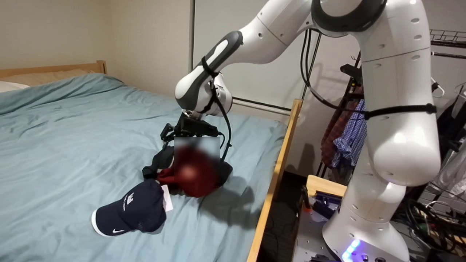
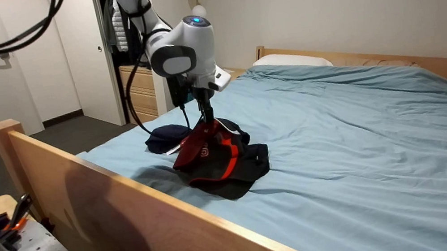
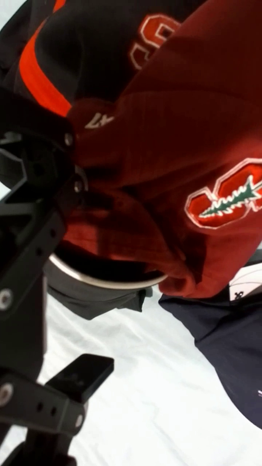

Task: Move the black and red caps to the left

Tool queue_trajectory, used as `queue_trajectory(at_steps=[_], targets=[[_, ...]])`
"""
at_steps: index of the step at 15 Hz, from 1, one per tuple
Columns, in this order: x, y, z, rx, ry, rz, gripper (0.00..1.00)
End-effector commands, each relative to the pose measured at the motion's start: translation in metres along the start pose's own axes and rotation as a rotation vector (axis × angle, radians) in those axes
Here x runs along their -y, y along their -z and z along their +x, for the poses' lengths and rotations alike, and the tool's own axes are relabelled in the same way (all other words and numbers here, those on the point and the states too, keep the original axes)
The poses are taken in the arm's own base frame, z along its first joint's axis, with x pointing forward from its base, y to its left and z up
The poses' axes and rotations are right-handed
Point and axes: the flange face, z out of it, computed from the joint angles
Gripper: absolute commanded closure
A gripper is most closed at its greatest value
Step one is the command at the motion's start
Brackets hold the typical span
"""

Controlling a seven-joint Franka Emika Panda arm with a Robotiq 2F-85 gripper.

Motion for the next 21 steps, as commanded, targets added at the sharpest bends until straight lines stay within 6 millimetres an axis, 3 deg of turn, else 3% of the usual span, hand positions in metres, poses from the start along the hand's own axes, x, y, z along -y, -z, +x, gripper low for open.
queue_trajectory(at_steps=[1, 3, 5, 11, 15, 19, 21], targets=[[-0.011, -0.016, 0.013, 0.039, -0.022, -0.084, 0.0], [-0.012, -0.02, 0.02, 0.043, -0.018, -0.12, 0.0], [-0.008, -0.023, 0.025, 0.045, -0.005, -0.142, 0.26], [0.003, -0.021, 0.033, 0.032, 0.03, -0.164, 0.67], [0.014, -0.004, 0.032, 0.007, 0.068, -0.137, 0.92], [0.05, 0.04, 0.026, -0.04, 0.193, -0.095, 0.97], [0.083, 0.067, 0.007, -0.031, 0.317, -0.086, 0.95]])
